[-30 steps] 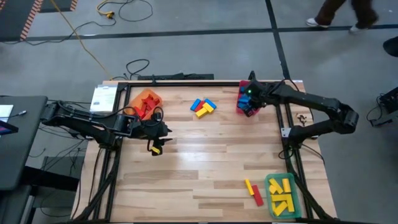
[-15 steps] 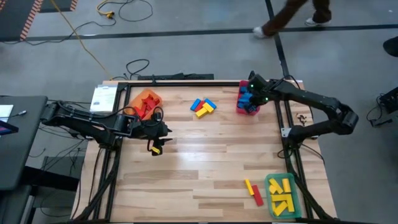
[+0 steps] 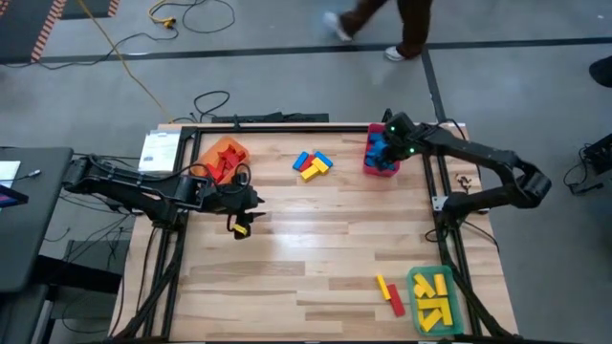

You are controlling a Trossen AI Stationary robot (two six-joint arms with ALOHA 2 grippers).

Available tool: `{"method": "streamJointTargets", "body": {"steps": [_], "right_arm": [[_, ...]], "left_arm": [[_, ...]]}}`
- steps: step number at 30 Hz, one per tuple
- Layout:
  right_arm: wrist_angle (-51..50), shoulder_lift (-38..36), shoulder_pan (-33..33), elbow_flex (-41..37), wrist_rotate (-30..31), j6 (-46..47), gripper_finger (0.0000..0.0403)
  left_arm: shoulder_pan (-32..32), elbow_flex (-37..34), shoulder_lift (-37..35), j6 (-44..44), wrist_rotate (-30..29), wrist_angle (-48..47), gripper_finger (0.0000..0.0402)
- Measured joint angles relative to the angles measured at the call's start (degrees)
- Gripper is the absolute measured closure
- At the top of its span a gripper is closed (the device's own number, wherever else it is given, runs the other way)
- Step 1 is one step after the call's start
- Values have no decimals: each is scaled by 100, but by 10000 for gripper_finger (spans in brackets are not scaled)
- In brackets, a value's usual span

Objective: Sort blocks
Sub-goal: Put the blue block into the red bin, then put the yellow block into the green bin

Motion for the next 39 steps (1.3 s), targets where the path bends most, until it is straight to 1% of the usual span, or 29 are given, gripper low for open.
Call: {"method": "streamJointTargets", "body": {"steps": [3,5,8,12,15,17,21,24,27,30,32,35,39], "right_arm": [[306,0,4,-114,-16,-38,310],[371,0,7,-145,-24,-41,292],[413,0,7,-147,-44,-41,249],[377,0,7,-147,-44,-35,184],[381,0,7,-147,-42,6,150],[384,0,7,-147,-42,7,140],[424,-20,32,-147,-42,8,138],[500,-36,167,-147,-46,16,138],[535,-107,441,-142,-49,40,138],[487,-247,819,-142,-53,109,138],[470,-397,1093,-142,-55,163,138],[357,-678,1522,-142,-48,291,138],[254,-1115,2102,-142,232,502,138]], "left_arm": [[0,0,0,-13,2,-7,243],[-1,-1,0,34,0,24,243],[0,0,0,246,-23,187,243],[2,-1,0,560,-262,581,243],[2,-1,0,553,-273,812,243],[2,-2,0,523,-269,880,243],[2,-2,4,759,-262,745,243],[139,0,180,828,-410,1026,243],[417,0,693,676,-530,1389,243],[612,5,1547,826,-614,1903,237],[727,126,2133,951,-706,2110,222],[993,511,2827,941,-898,2201,190],[1355,1027,3623,870,-865,2187,157]]}}
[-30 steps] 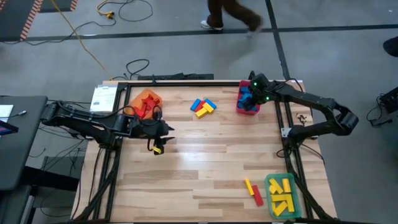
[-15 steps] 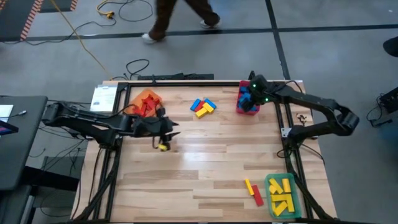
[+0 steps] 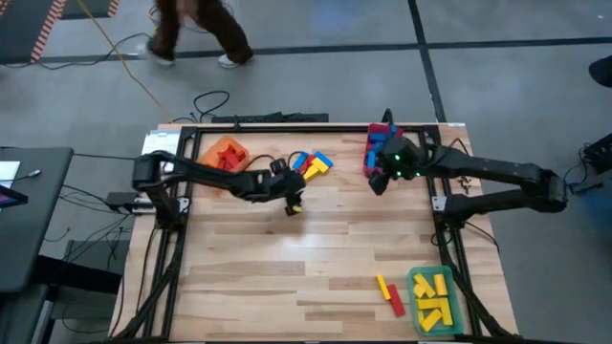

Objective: Sort blocks
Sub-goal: Put the yellow block into the green bin

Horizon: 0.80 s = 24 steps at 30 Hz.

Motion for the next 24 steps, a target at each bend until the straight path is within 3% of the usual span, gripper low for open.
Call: {"method": "streamJointTargets", "body": {"steps": [6,15,21,24], "right_arm": [[-152,-491,840,0,449,353,138],[-431,-716,1782,0,1045,743,138],[-449,-692,2420,0,1143,923,138],[-453,-676,2738,0,1338,1062,138]], "left_arm": [[333,604,677,-253,184,-39,151],[641,872,1037,-453,328,202,151],[918,894,1334,-772,1145,235,152],[944,896,1492,-791,1197,286,153]]}}
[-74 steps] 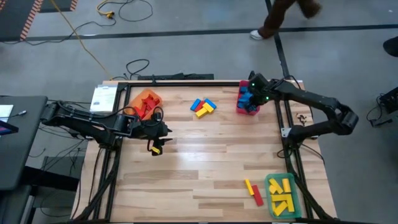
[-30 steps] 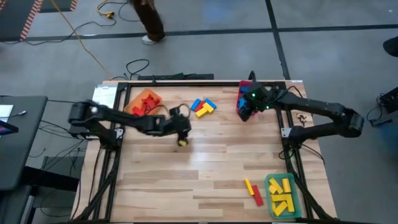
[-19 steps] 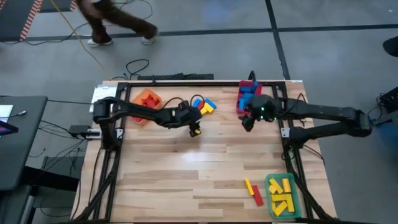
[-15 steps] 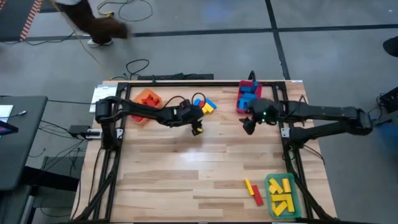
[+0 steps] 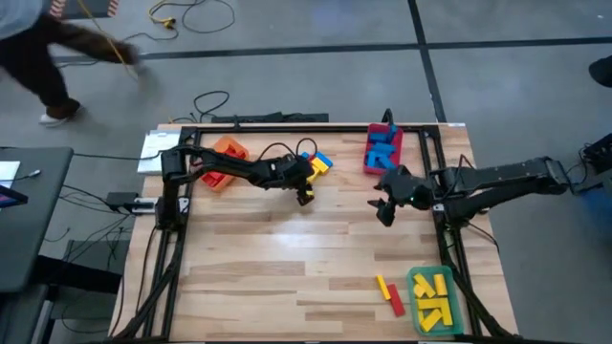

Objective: Sort blocks
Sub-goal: Put the yellow block into the green bin

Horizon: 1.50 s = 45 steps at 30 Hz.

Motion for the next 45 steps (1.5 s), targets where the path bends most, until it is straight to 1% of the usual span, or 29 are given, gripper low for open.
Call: {"method": "streamJointTargets", "body": {"steps": [2,4,6,11,12,15,18,24,28,32,35,39,45], "right_arm": [[-25,3,174,0,119,86,138],[-26,12,341,0,203,183,138],[-38,12,459,0,292,243,138],[-152,15,732,0,472,462,138],[-167,15,777,0,475,513,138],[-250,15,932,0,476,657,138],[-333,15,1142,0,477,739,138],[-360,189,1759,0,482,671,138],[-199,480,2177,0,480,671,138],[406,867,2492,0,482,509,138],[760,1123,2618,0,612,406,138],[960,1337,2713,0,927,394,138],[1190,1378,2835,2,1266,380,138]], "left_arm": [[0,33,46,28,0,56,159],[0,52,84,104,-5,139,174],[0,65,138,130,-6,269,198],[-2,61,135,265,-11,264,274],[-7,61,137,300,-7,261,277],[-48,61,137,437,23,243,277],[-147,61,130,618,386,211,277],[-587,81,-26,858,1857,302,277],[-1067,307,-125,1109,2441,695,277],[-1575,742,-115,1412,2529,728,277],[-1819,1035,-105,1591,2395,746,277],[-1957,1321,-95,1648,2287,639,277],[-1993,1359,-90,1583,2353,589,277]]}}
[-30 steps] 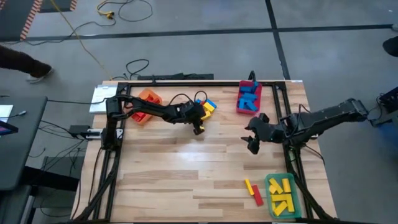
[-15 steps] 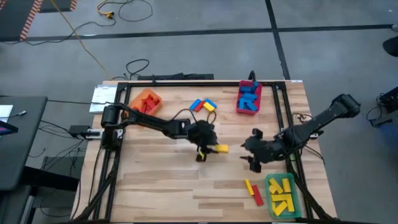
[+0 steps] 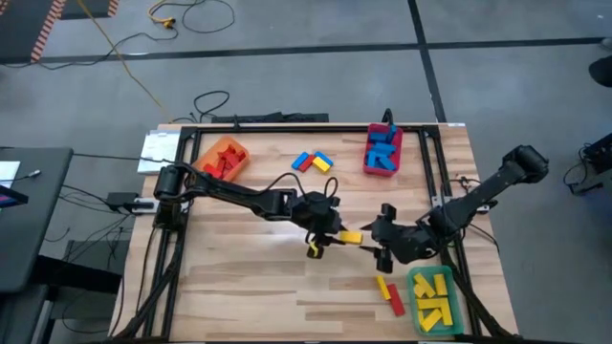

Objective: Sort blocks
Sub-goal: Put the yellow block into the green bin

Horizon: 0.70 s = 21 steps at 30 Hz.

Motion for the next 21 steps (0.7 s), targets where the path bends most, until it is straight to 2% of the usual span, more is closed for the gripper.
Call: {"method": "streamJointTargets", "body": {"steps": [6,12,21], "right_arm": [[718,125,-5,4,23,-426,138],[650,338,-117,4,-3,-390,149],[624,238,-109,7,-1,-352,252]], "left_arm": [[-12,0,37,-130,28,244,277],[-52,0,37,-114,36,283,277],[-51,-1,37,-114,-10,217,277]]}}
